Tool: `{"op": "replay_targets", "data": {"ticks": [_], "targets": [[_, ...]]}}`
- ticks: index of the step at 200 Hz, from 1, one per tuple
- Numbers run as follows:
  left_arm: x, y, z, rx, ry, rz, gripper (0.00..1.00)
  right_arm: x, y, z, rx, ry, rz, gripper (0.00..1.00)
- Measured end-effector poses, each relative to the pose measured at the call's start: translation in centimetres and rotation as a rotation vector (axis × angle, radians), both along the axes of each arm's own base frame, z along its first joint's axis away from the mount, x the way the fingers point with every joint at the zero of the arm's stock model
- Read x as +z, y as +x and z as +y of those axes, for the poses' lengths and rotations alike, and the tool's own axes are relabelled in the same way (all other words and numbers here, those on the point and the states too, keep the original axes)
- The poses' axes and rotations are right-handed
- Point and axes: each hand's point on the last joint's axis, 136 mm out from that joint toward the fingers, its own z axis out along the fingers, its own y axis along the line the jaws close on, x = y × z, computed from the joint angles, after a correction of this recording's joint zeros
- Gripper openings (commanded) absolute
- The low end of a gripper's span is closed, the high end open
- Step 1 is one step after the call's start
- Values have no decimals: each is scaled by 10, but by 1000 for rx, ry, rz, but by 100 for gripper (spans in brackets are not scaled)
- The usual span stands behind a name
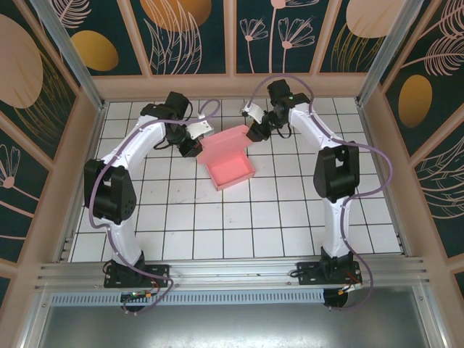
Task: Fold the paper box
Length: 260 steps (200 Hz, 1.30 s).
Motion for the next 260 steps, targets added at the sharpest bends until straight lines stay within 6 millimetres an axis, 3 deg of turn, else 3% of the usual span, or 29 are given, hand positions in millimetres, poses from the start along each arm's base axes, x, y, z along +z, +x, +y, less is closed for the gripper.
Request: {"op": "replay_targets", "data": {"ticks": [49,90,103,167,188,208,260], "targets": [[-2,9,-2,3,7,-5,0,3,-1,2,50,-13,23,27],[-3,9,0,6,18,-4,0,-6,-3,3,74,-21,65,23],[-3,9,0,6,19,-2,0,-9,-6,2,78,-26,79,17],[-6,9,0,6,22,5,0,-11,-10,-1,76,-39,101,19],[-6,10,0,6,22,4,0,-12,-9,-2,73,-45,100,15],[-7,10,0,7,23,4,0,-13,-9,-2,77,-48,98,0],[-7,10,0,7,23,5,8,-13,-9,-2,75,-49,99,0]]}}
